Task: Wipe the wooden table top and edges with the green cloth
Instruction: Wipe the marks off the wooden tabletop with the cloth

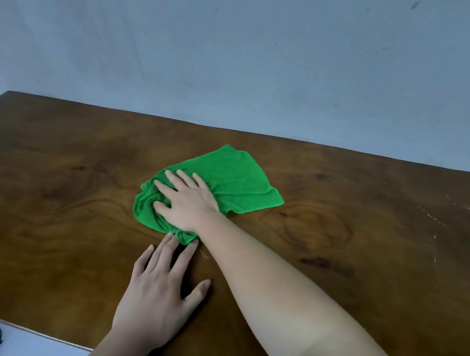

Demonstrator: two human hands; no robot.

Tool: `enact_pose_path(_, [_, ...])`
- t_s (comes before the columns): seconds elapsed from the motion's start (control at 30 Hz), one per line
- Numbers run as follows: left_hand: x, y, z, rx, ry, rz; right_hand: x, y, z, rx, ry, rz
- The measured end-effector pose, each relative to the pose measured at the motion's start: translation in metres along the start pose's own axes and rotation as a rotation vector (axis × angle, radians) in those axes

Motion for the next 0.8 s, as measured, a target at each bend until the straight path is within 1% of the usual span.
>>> enact_pose_path(0.1, [-0.003, -0.001, -0.001, 0.008, -0.011, -0.007, -0.002, -0.006, 0.010, -0.122, 0.006, 0.002])
enact_pose_path(0.13, [-0.004, -0.001, -0.002, 0.008, -0.017, -0.007, -0.005, -0.018, 0.010, -0.132, -0.001, -0.001])
enact_pose_path(0.2, [-0.002, 0.000, -0.002, 0.007, -0.032, -0.007, -0.015, -0.058, 0.007, -0.085, -0.022, 0.006])
enact_pose_path(0.3, [0.000, 0.002, -0.004, 0.001, -0.038, -0.003, -0.035, -0.143, -0.013, 0.102, -0.069, 0.008])
enact_pose_path(0.47, [-0.001, 0.001, -0.004, -0.002, -0.035, 0.003, -0.051, -0.295, -0.092, 0.529, -0.146, 0.010])
enact_pose_path(0.57, [-0.001, 0.001, -0.006, -0.007, -0.036, 0.008, -0.046, -0.352, -0.146, 0.760, -0.201, 0.079])
enact_pose_path(0.63, [-0.001, 0.001, -0.007, -0.012, -0.041, 0.020, -0.041, -0.366, -0.170, 0.878, -0.227, 0.100])
enact_pose_path(0.7, [-0.002, 0.001, -0.008, -0.017, -0.041, 0.030, -0.034, -0.361, -0.178, 0.940, -0.222, 0.105])
enact_pose_path(0.8, [-0.004, 0.000, -0.010, -0.024, -0.046, 0.024, -0.031, -0.321, -0.171, 0.927, -0.210, 0.083])
Point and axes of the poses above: each hand's wrist, its own z-axis towards the middle knuckle, its own x-axis out of the palm, y = z × x, the point moved 10 cm from there along z, towards the middle knuckle, and after that the axes turned 5 degrees about -x, right-handed, at the moved point
